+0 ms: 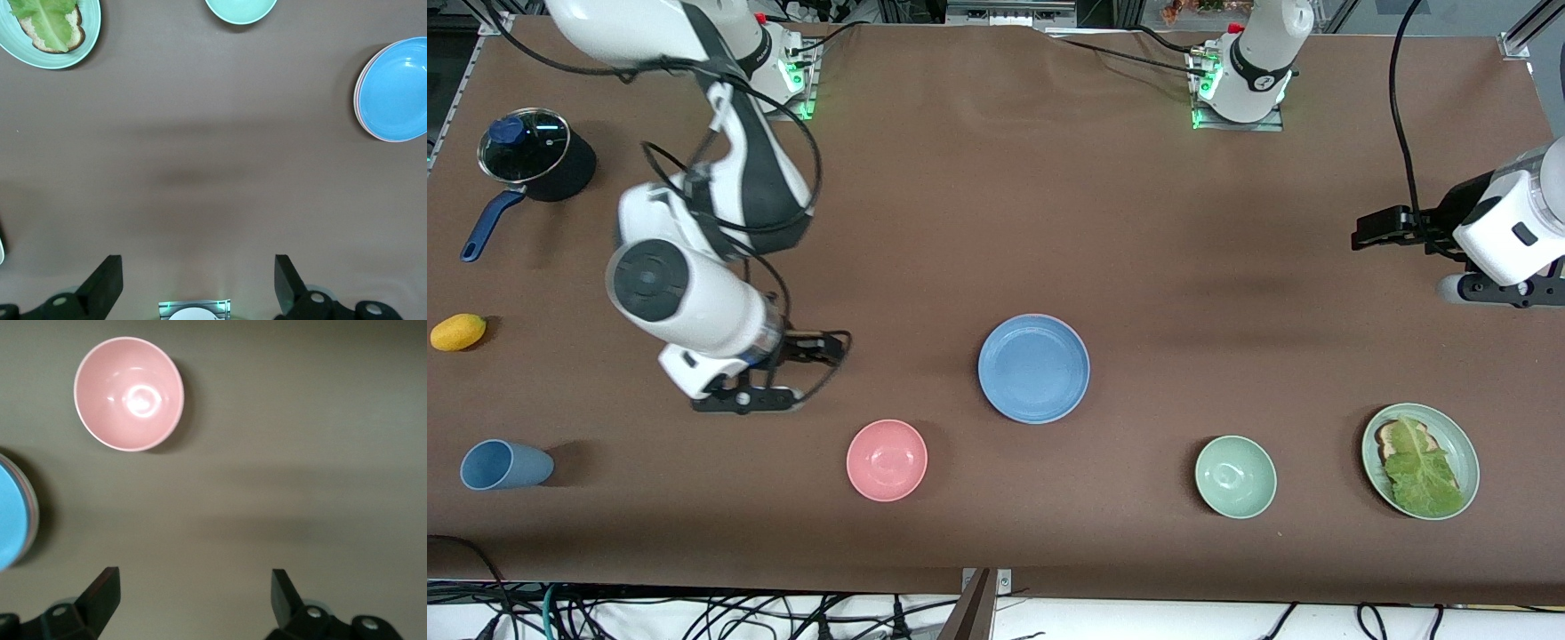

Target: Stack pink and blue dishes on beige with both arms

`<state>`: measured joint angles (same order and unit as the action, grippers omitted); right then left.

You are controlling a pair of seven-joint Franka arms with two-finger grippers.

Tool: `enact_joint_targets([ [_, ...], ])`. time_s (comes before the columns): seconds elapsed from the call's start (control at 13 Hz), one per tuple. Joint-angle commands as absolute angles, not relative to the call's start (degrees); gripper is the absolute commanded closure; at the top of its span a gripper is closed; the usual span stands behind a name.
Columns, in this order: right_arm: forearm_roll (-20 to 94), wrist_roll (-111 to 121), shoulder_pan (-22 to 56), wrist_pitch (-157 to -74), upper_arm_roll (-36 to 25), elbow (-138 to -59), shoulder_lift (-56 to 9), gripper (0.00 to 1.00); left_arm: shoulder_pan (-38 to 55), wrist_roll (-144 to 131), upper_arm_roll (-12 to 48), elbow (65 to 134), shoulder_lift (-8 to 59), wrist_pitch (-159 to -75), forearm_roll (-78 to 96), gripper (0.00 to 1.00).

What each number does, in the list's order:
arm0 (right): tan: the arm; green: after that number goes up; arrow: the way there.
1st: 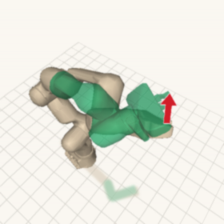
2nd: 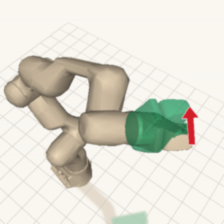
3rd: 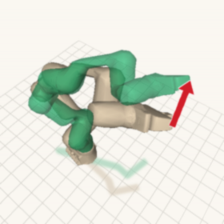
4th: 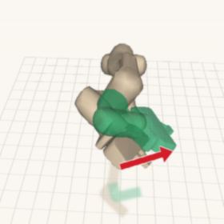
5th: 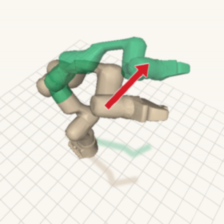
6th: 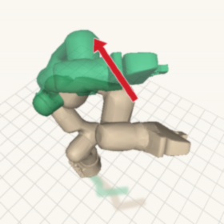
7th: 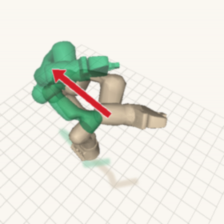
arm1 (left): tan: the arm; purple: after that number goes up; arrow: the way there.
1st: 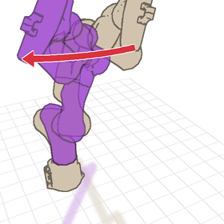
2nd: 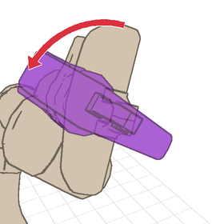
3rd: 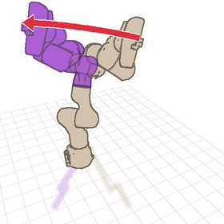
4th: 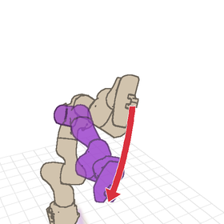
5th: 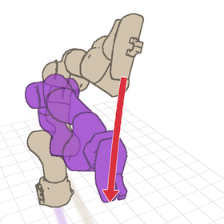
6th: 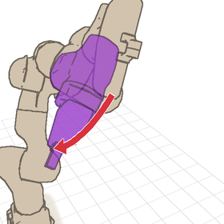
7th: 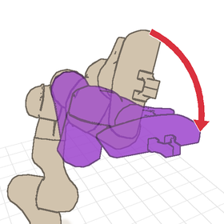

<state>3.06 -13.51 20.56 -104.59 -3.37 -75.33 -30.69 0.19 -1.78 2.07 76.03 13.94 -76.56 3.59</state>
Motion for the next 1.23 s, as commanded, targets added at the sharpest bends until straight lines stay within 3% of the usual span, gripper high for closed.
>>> enact_joint_targets([
  [0.0,2.99,-10.2,20.65,-104.85,-4.39,-89.61,-17.79,0.0,0.44,-1.93,2.29,74.71,14.33,-75.67,1.93,0.0],
  [0.23,2.73,-10.02,19.17,-100.74,-4.57,-95.44,-9.16,0.0,0.44,-1.93,2.29,74.71,14.33,-75.67,2.02,0.0],
  [0.62,2.2,-8.09,10.73,-91.24,1.4,-94.57,-1.95,0.0,0.35,-1.93,2.29,74.71,14.33,-75.67,2.28,0.0],
  [1.15,0.89,-1.23,7.47,-82.79,1.5,-87.81,-1.4,0.0,0.26,-1.93,2.29,74.71,14.33,-75.67,2.37,0.0],
])
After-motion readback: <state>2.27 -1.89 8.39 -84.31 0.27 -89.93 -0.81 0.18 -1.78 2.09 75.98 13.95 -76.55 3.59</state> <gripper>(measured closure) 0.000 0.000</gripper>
